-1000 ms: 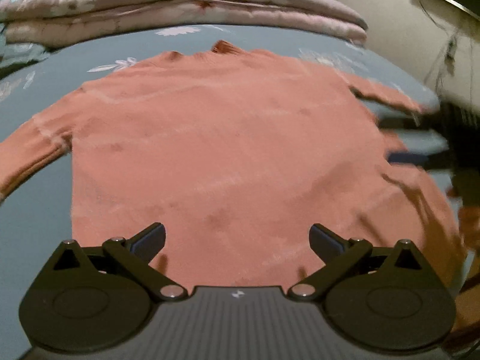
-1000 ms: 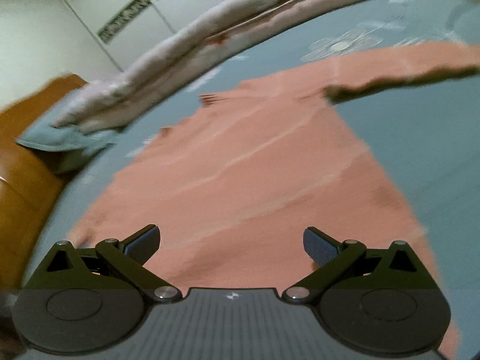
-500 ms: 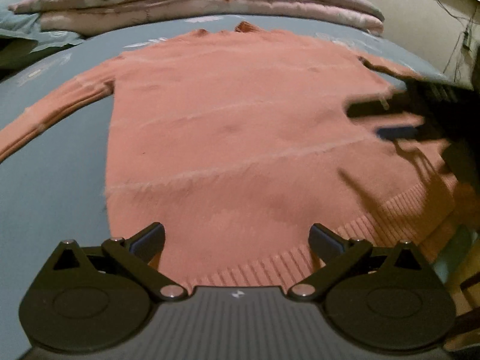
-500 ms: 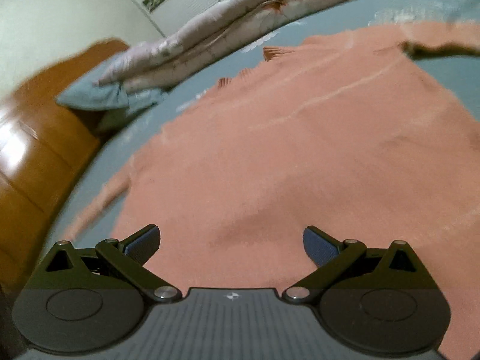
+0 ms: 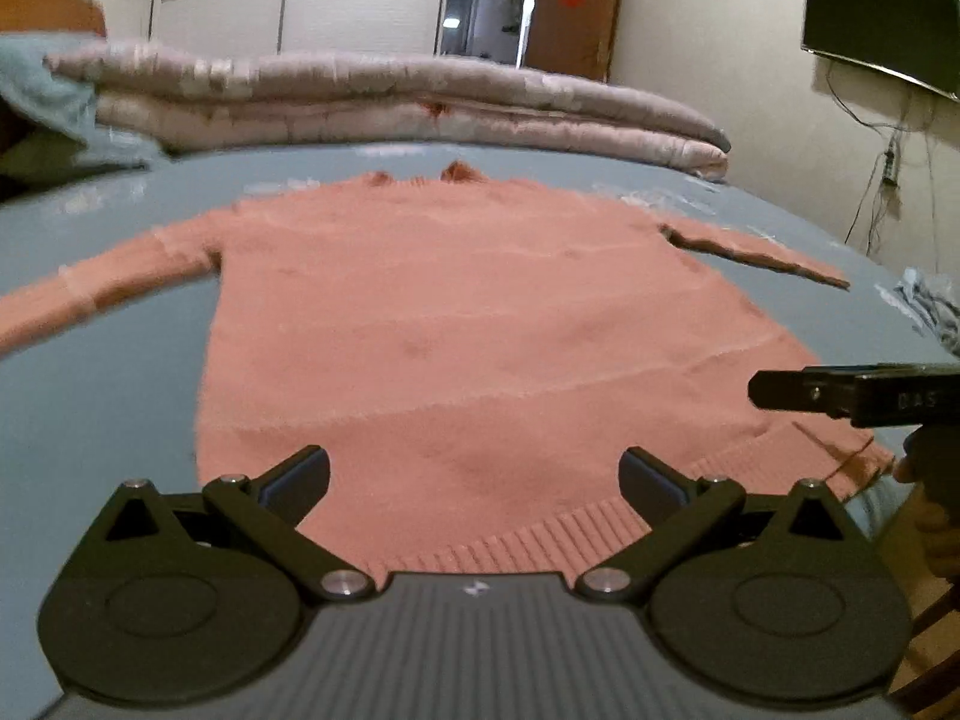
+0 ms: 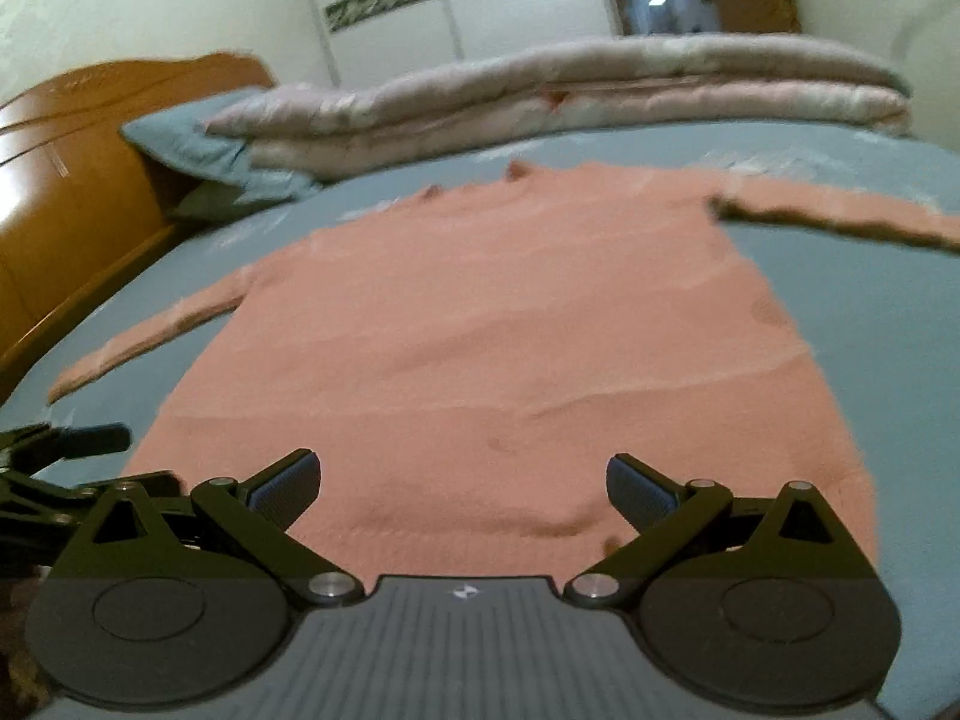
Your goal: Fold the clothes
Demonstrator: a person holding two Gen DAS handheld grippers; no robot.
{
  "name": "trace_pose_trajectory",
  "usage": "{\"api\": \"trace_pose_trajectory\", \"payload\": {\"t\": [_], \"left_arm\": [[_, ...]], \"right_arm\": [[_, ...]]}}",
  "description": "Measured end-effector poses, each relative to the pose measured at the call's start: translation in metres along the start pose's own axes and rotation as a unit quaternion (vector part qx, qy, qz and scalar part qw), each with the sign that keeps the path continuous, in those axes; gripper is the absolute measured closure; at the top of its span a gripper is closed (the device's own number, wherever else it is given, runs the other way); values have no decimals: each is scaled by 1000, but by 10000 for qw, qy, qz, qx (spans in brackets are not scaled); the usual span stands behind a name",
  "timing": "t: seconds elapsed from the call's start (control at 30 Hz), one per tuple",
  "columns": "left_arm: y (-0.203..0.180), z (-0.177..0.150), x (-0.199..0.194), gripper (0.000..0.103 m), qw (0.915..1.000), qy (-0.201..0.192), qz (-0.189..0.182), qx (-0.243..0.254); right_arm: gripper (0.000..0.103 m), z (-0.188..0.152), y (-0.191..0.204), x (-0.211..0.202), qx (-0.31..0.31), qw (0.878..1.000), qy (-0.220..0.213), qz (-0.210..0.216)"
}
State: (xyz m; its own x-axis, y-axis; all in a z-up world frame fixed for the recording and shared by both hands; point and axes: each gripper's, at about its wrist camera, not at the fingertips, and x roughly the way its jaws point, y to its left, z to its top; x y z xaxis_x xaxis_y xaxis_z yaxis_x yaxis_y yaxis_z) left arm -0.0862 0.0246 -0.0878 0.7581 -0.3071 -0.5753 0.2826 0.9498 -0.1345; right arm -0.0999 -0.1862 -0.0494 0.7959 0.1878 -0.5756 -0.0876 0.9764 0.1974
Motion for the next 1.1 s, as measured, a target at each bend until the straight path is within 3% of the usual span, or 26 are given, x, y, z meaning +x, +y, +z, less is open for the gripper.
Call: {"api": "trace_pose_trajectory", "payload": {"t": [0.1,0.27,0.4,0.5,0.63,0.7,0.77,0.83,1.0,1.1], "left_arm": [[4,-8,15,1,9986,442,206,-217],[1,-24,6,1,9976,585,377,57],[1,-23,-6,1,9975,651,266,94],[3,-1,-2,1,9994,349,48,-21],[-2,32,22,1,9999,-26,-162,-8],[-8,44,44,1,9998,24,135,172],[-13,53,67,1,9954,138,830,456],[-10,53,76,1,9898,220,1255,638],[7,36,79,1,9877,835,1186,579],[14,20,63,1,9897,849,1085,378]], "right_arm": [[0,-2,-22,6,193,9989,149,-397],[0,-20,-38,1,62,9982,152,-572],[0,-29,-26,3,-504,9951,184,-827],[0,-34,-19,5,-841,9910,182,-1023],[0,-33,-20,5,-754,9917,138,-1036],[0,-34,-20,4,-767,9915,136,-1039],[0,-34,-19,4,-770,9915,131,-1043],[0,-36,-17,4,-763,9914,120,-1057],[0,-39,-15,2,-786,9911,75,-1072],[0,-39,-14,2,-816,9910,93,-1061]]}}
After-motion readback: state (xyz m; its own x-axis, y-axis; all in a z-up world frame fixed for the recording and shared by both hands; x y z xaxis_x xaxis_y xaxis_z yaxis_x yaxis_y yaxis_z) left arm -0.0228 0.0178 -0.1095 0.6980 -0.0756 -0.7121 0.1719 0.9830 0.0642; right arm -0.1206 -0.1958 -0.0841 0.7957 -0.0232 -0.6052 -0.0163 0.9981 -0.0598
